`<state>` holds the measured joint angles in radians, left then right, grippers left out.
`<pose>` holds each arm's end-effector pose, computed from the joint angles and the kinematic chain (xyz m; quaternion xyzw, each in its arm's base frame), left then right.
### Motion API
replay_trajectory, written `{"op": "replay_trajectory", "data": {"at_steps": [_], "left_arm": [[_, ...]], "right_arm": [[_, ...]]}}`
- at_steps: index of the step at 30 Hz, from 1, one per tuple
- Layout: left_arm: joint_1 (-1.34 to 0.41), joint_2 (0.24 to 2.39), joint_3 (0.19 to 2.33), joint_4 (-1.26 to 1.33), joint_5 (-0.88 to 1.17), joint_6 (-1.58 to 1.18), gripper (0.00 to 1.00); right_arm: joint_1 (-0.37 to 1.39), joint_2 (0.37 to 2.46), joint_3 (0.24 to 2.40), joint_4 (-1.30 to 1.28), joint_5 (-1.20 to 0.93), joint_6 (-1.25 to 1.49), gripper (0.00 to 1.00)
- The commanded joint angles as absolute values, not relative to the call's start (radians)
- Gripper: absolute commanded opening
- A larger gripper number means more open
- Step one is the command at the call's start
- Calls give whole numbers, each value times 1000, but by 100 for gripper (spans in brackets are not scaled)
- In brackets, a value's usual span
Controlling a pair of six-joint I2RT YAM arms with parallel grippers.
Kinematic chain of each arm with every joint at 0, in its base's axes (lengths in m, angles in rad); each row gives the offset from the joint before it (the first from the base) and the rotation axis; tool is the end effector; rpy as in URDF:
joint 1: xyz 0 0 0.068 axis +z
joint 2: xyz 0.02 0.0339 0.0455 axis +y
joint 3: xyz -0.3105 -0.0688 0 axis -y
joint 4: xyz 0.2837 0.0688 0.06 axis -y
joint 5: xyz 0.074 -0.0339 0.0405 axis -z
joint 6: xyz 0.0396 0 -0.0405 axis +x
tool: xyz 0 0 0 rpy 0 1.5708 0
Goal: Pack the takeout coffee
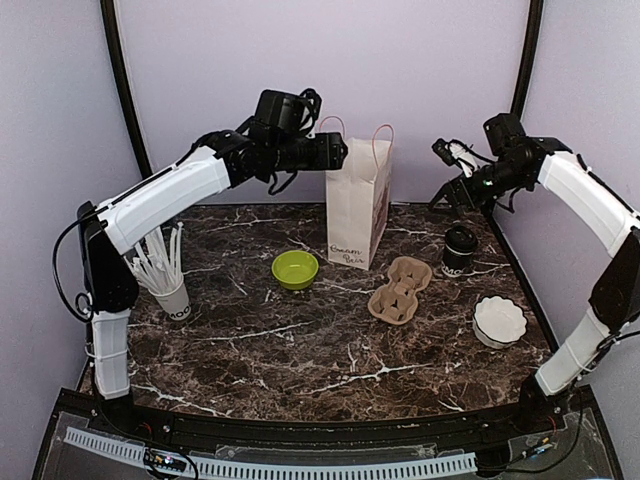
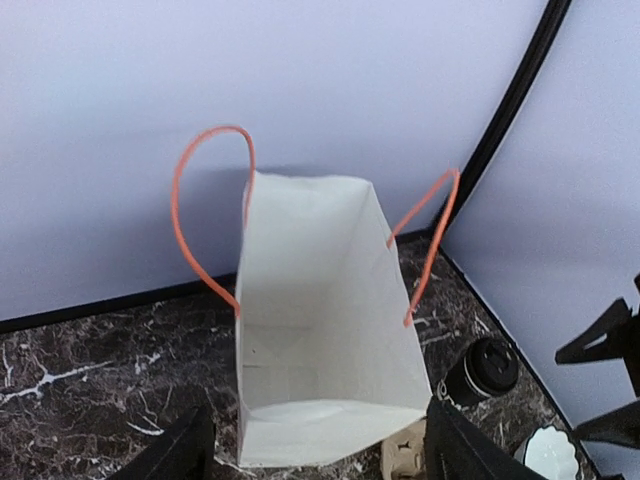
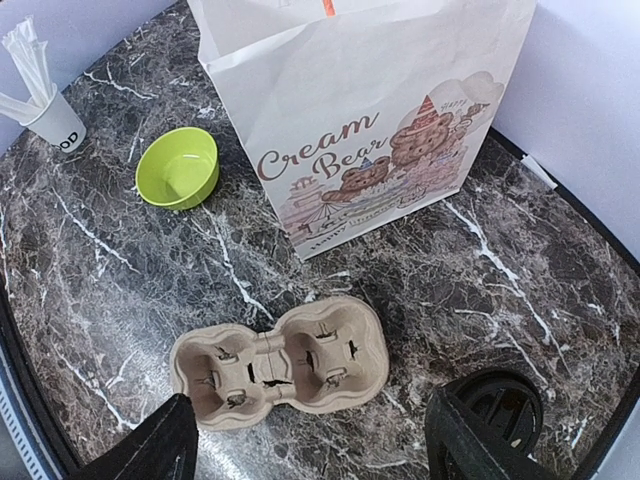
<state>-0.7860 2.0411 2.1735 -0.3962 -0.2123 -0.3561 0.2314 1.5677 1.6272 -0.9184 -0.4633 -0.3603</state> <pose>0.3895 -0.3782 0.4578 0.1055 0.7851 -0.2560 0.5541 0.3562 0.1021 0.4179 -0.3425 0.8493 0.1929 0.3523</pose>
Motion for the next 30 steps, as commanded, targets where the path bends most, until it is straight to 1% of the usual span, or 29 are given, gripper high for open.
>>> {"op": "replay_trajectory", "data": {"at_steps": [1,5,8,13,15,16,17,18,19,20,21,22,23,24,25,26,27,29,30], "left_arm": [[-738,2083,2269,-383,-274,-360,75],[-737,2134,2296,-361,-320,-353,77],[-727,2161,2301,-339,-312,-355,78],[-700,2240,2362,-337,-179,-396,77],[-698,2272,2394,-345,-154,-410,74],[-696,2281,2414,-355,-155,-420,71],[-696,2294,2429,-365,-159,-429,65],[-695,2298,2433,-368,-163,-433,61],[-694,2303,2436,-370,-168,-440,52],[-694,2303,2438,-372,-174,-444,47],[-693,2303,2442,-375,-176,-448,38],[-693,2302,2445,-376,-175,-448,33],[-693,2302,2449,-376,-172,-446,26],[-693,2301,2452,-376,-167,-445,22],[-693,2298,2455,-373,-165,-441,15],[-693,2294,2455,-371,-159,-439,12],[-693,2291,2455,-367,-151,-435,6],[-693,2275,2454,-361,-128,-431,1],[-695,2269,2456,-361,-113,-429,0]], "right_arm": [[238,1535,1595,-874,-490,-363,79],[239,1529,1579,-870,-500,-359,79],[239,1528,1576,-868,-505,-359,79],[239,1533,1560,-863,-501,-361,79],[239,1534,1555,-862,-498,-362,79],[239,1533,1554,-862,-495,-363,79],[239,1533,1553,-862,-494,-362,79],[239,1532,1552,-862,-491,-363,79],[239,1531,1549,-861,-490,-362,79],[239,1530,1546,-859,-488,-362,79],[239,1528,1542,-858,-488,-362,79],[239,1527,1538,-856,-488,-362,79],[240,1526,1535,-855,-488,-363,79],[239,1526,1532,-853,-488,-362,79],[239,1526,1530,-853,-488,-362,79],[239,1526,1529,-853,-488,-361,79],[240,1526,1529,-854,-488,-361,79],[240,1523,1528,-854,-484,-361,79],[239,1520,1527,-853,-481,-361,79]]}}
